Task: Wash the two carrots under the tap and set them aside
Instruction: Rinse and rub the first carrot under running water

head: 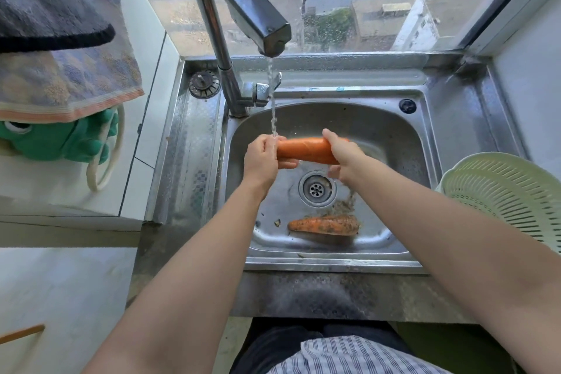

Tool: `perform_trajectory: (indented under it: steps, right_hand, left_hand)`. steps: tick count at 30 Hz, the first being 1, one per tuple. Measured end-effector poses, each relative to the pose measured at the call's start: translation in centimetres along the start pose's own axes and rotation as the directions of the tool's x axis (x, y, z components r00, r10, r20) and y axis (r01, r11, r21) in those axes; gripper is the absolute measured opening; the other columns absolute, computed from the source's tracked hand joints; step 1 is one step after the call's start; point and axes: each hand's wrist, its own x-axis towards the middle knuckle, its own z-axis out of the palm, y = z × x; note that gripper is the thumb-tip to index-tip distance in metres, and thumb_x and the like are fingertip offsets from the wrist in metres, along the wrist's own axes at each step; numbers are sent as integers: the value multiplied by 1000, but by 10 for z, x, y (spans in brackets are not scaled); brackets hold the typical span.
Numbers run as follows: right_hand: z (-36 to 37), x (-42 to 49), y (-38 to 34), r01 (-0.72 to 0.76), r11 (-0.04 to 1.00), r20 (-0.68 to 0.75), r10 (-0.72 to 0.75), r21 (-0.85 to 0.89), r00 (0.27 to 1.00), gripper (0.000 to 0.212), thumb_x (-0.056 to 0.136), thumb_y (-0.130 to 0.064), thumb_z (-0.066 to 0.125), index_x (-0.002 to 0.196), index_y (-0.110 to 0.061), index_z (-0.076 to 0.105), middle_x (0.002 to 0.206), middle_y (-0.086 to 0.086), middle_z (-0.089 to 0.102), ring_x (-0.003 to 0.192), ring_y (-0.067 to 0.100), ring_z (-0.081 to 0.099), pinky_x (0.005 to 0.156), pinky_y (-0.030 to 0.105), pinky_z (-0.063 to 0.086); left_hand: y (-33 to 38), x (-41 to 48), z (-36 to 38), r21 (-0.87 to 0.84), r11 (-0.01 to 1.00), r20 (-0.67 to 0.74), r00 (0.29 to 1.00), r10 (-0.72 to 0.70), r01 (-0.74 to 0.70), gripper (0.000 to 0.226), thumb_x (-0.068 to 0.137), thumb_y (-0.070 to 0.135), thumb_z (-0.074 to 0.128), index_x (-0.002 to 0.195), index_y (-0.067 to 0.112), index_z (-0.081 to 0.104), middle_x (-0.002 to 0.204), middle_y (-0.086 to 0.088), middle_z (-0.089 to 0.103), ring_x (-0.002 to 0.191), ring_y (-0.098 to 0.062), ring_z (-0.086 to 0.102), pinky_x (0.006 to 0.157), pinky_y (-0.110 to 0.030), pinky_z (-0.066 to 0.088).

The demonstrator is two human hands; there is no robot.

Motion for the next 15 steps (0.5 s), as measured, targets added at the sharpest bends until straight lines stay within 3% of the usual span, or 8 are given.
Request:
perform_trajectory:
  steps: [3, 4, 6, 7, 9, 12, 15]
  right_hand:
    - [-5, -2, 3, 190, 852, -87, -263, -487, 961, 109, 83, -66, 58, 154, -3, 4, 162, 18, 9, 149, 36, 12, 119, 49, 18]
    - [-6, -2, 4, 301, 744, -29, -394, -597, 918, 102, 83, -69, 53, 155, -8, 14, 162, 16, 15, 149, 33, 13, 121, 49, 10]
    - [-13, -2, 4, 514, 499, 209, -544, -698, 813, 74, 84, -75, 43, 133, -21, 56, 137, 9, 56, 133, 28, 45, 118, 51, 14]
    - [-17, -2, 4, 586, 420, 325, -543, -693, 774, 66, 84, -76, 42, 115, -23, 66, 116, 5, 67, 116, 26, 58, 113, 49, 28]
    - [-23, -1, 6, 657, 376, 440, -518, -653, 733, 61, 83, -76, 46, 93, -19, 66, 90, 4, 68, 88, 26, 66, 84, 40, 50]
    - [-22, 2, 10, 695, 302, 436, -601, -652, 670, 64, 85, -74, 45, 80, -13, 63, 78, 7, 66, 74, 26, 62, 66, 37, 46]
    - [-21, 0, 9, 687, 303, 433, -594, -660, 678, 65, 86, -73, 44, 65, -13, 59, 67, 6, 61, 66, 24, 57, 60, 34, 39]
  left_hand:
    - [-5, 8, 1, 165, 984, -88, 993, 83, -67, 31, 103, 23, 35, 89, 9, 60, 75, -12, 66, 52, -27, 68, 61, -44, 60]
    - [-6, 11, 0, 198, 977, -101, 990, 95, -73, 32, 101, 26, 35, 84, 14, 59, 68, -9, 66, 51, -30, 68, 65, -49, 59]
    - [-7, 14, -2, 237, 970, -131, 987, 92, -59, 32, 100, 31, 36, 81, 15, 57, 62, -11, 66, 49, -32, 67, 67, -53, 58]
    - [-6, 16, -3, 231, 972, -153, 986, 74, -37, 31, 101, 31, 37, 84, 13, 55, 65, -12, 67, 47, -31, 66, 65, -52, 58]
    - [-3, 16, -3, 149, 989, -177, 984, 2, 25, 23, 103, 28, 39, 95, 9, 49, 78, -11, 63, 41, -24, 64, 55, -42, 58]
    - [-2, 17, -4, 109, 993, -156, 987, -33, 51, 12, 104, 21, 37, 106, 9, 41, 89, -6, 58, 35, -17, 60, 42, -26, 52]
    - [-6, 15, -8, 157, 988, -71, 997, 13, -2, 14, 105, 16, 30, 114, 9, 39, 87, -10, 61, 41, -17, 61, 47, -24, 53]
